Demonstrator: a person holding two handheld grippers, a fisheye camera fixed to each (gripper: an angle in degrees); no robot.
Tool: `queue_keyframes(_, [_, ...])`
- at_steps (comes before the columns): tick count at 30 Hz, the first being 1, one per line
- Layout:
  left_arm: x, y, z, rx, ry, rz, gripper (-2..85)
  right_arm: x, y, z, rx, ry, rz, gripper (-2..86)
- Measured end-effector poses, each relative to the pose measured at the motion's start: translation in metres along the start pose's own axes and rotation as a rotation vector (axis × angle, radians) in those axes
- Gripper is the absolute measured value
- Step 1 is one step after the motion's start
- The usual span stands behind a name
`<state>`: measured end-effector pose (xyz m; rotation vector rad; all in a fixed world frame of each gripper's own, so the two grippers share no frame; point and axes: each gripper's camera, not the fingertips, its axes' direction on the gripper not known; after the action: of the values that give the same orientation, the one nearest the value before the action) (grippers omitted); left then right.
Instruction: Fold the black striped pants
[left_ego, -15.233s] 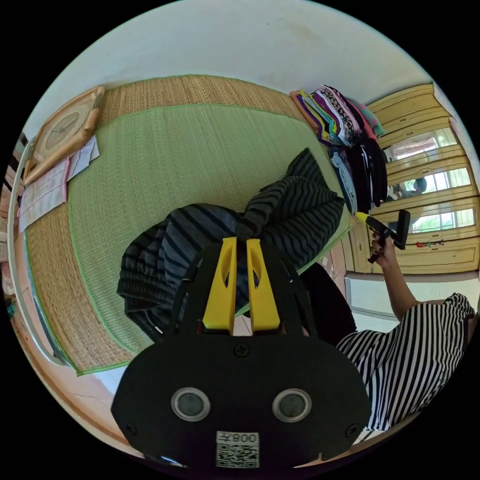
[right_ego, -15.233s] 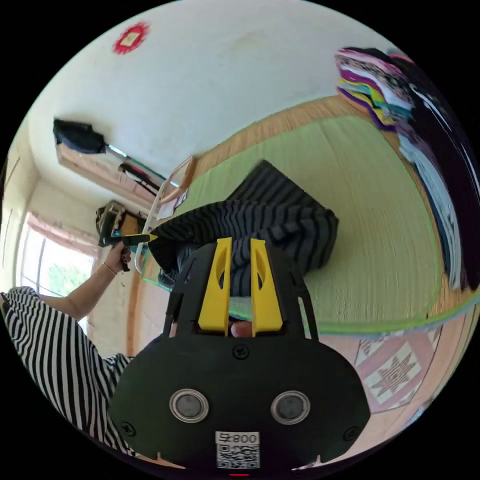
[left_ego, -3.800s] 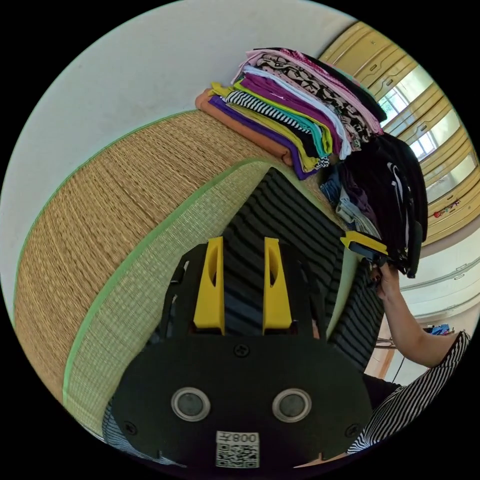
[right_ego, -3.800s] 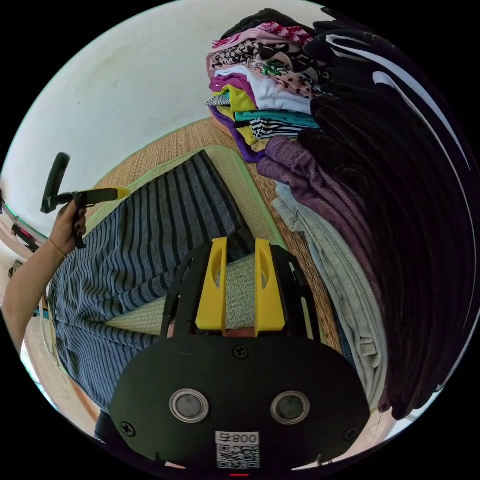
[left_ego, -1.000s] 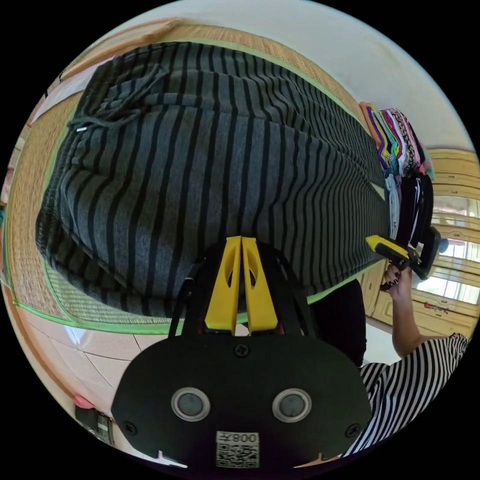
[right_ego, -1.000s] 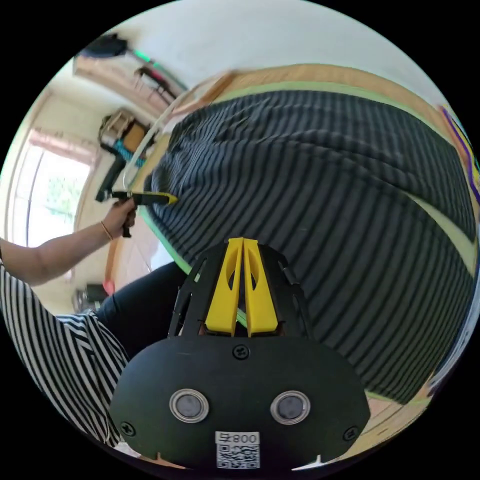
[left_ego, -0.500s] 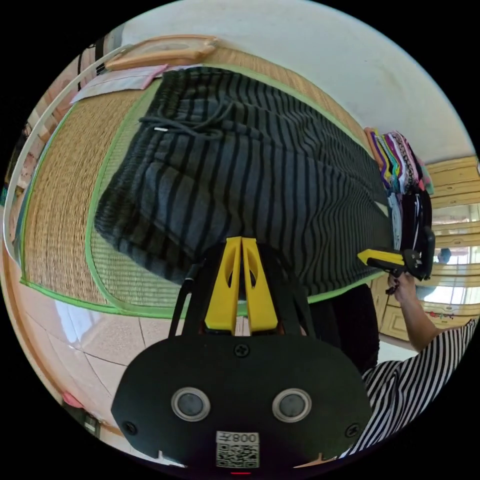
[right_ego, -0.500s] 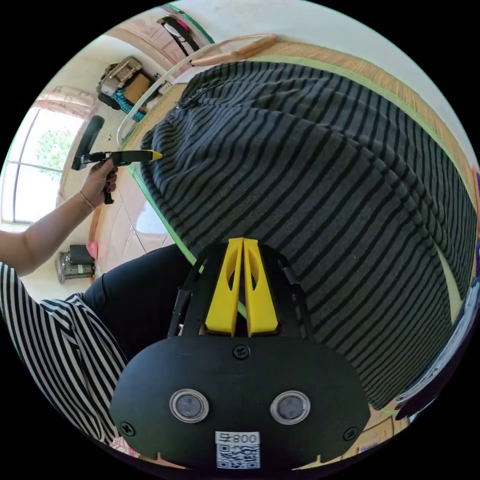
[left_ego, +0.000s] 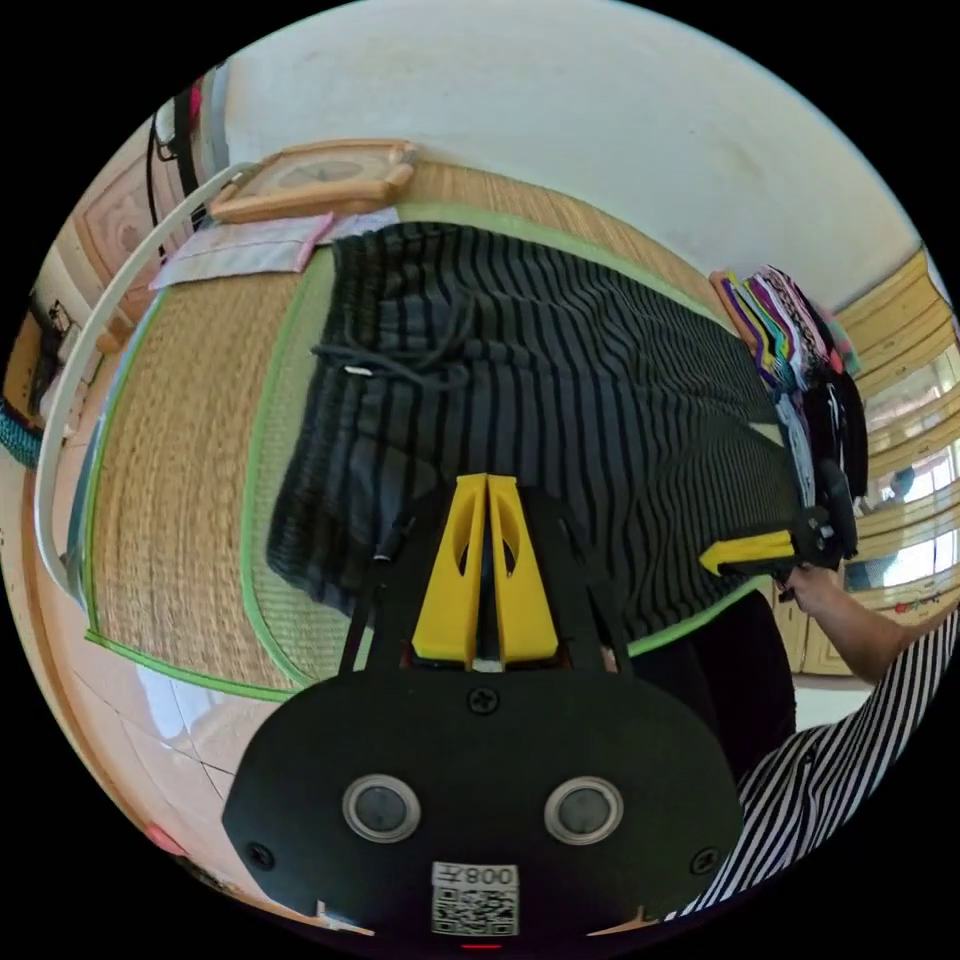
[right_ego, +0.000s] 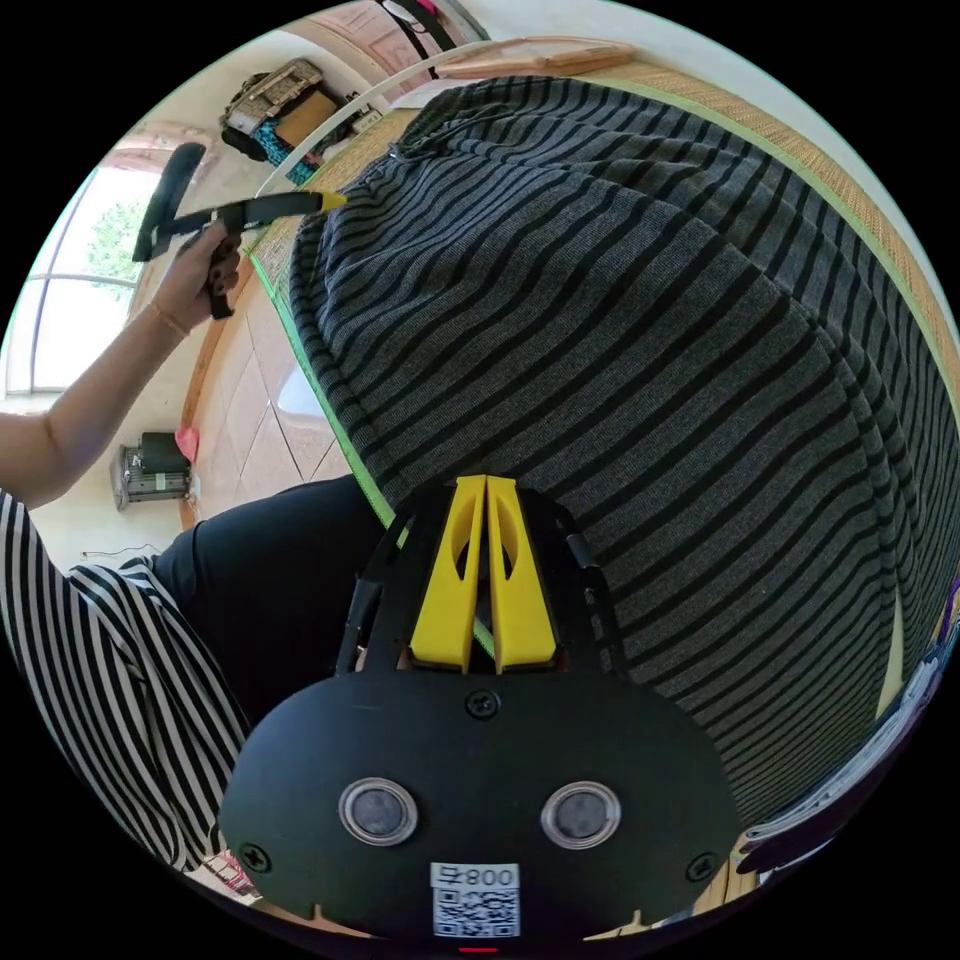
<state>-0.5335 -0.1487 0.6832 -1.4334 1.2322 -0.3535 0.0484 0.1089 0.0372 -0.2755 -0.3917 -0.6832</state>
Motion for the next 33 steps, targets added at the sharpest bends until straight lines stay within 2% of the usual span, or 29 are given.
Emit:
queue_keyframes(3, [-0.046,-0.024,0.013,0.006,-0.021,-0.120,0.2,-0.003,-0.013,-0.006,0.003,-0.017,0.010,0.1])
queue_keyframes(6, [-0.073,-0.039,0.027,0.008,0.112,-0.162,0.1,-0.006,-0.024,-0.012,0.009,-0.024,0.023,0.1])
queue_keyframes(10, [-0.069,-0.048,0.024,0.054,0.255,-0.019,0.2,-0.010,-0.037,-0.021,0.021,-0.031,0.038,0.1])
queue_keyframes(13, [-0.065,-0.044,0.032,-0.022,0.267,0.065,0.5,-0.009,-0.045,-0.028,0.030,-0.069,0.053,0.1])
queue_keyframes(15, [-0.074,-0.039,0.027,-0.010,0.225,0.056,0.8,-0.008,-0.050,-0.032,0.033,-0.095,0.064,0.1])
queue_keyframes(19, [-0.122,-0.031,-0.009,0.154,0.147,-0.086,3.9,-0.014,-0.060,-0.044,0.033,-0.083,0.054,0.1])
queue_keyframes(24, [-0.182,-0.045,-0.007,0.137,0.214,-0.303,7.6,-0.024,-0.069,-0.058,0.042,-0.061,0.041,0.1])
queue_keyframes(27, [-0.201,-0.054,0.007,0.092,0.273,-0.386,4.0,-0.026,-0.074,-0.068,0.042,-0.076,0.052,0.1])
queue_keyframes(29, [-0.201,-0.058,0.009,0.099,0.312,-0.382,1.8,-0.028,-0.076,-0.073,0.044,-0.080,0.057,0.1])
queue_keyframes(33, [-0.176,-0.076,0.009,0.055,0.376,-0.212,0.7,-0.032,-0.080,-0.087,0.053,-0.091,0.062,0.1])
